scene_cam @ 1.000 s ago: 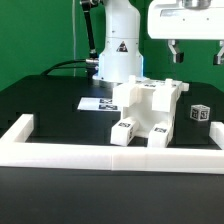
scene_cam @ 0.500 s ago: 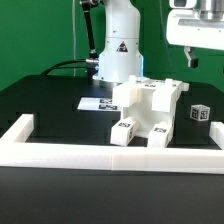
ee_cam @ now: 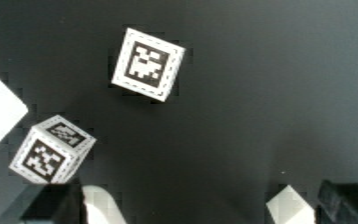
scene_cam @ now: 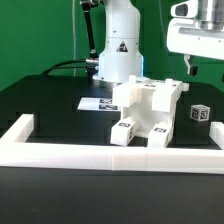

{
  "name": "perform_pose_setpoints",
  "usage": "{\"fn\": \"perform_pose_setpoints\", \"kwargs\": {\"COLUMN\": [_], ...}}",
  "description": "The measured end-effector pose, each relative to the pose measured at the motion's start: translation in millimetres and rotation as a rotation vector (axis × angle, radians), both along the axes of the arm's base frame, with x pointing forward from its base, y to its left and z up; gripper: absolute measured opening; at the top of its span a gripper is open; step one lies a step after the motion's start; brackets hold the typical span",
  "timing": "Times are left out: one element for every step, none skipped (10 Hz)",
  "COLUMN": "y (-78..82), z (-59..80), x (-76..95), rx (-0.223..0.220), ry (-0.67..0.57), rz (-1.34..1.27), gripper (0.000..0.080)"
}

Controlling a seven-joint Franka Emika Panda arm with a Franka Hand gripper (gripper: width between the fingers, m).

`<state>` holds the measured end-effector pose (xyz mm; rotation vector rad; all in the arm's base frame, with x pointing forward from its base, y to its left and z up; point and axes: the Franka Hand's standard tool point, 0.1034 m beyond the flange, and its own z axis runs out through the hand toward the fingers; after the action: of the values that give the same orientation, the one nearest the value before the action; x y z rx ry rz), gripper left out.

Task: Assemble chair

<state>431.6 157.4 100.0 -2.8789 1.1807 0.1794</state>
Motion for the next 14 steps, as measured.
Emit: {"fn": "perform_pose_setpoints", "kwargs": {"y": [0.0,-0.7,-2.2,-0.4,2.9,4.1,5.8,7.4,7.2,6.6,6.2,6.2,5.7,5.7], "z": [0.0,-0.1,-1.5,-6.6,-11.5,-15.1,-20.5,-25.7,-30.6,-37.3,-43.9,-48.3,-54.1,-61.7], "x": [0.0,-1.6,-6.1,-13.9,-21.5,-23.2,-25.8,-27.4,-27.6,-30.2,-32.1,-34.1,-35.5,-39.5], "rx": [0.0,0.0,-0.004,-0.013,-0.021,-0.024,-0.029,-0.034,-0.039,-0.047,-0.054,-0.06,-0.066,-0.075], "ry": [0.0,0.001,-0.001,-0.001,0.0,-0.008,-0.013,-0.013,-0.017,-0.009,-0.005,-0.001,-0.002,0.006], "rz": [0.0,-0.008,-0.035,-0.087,-0.123,-0.124,-0.12,-0.113,-0.11,-0.107,-0.103,-0.1,-0.097,-0.09], "gripper": [0.0649,0.0649,0.0649,0.0649,0.0649,0.0649,0.0649,0.0649,0.0649,0.0649,0.0649,0.0649,0.0649,0.0649]}}
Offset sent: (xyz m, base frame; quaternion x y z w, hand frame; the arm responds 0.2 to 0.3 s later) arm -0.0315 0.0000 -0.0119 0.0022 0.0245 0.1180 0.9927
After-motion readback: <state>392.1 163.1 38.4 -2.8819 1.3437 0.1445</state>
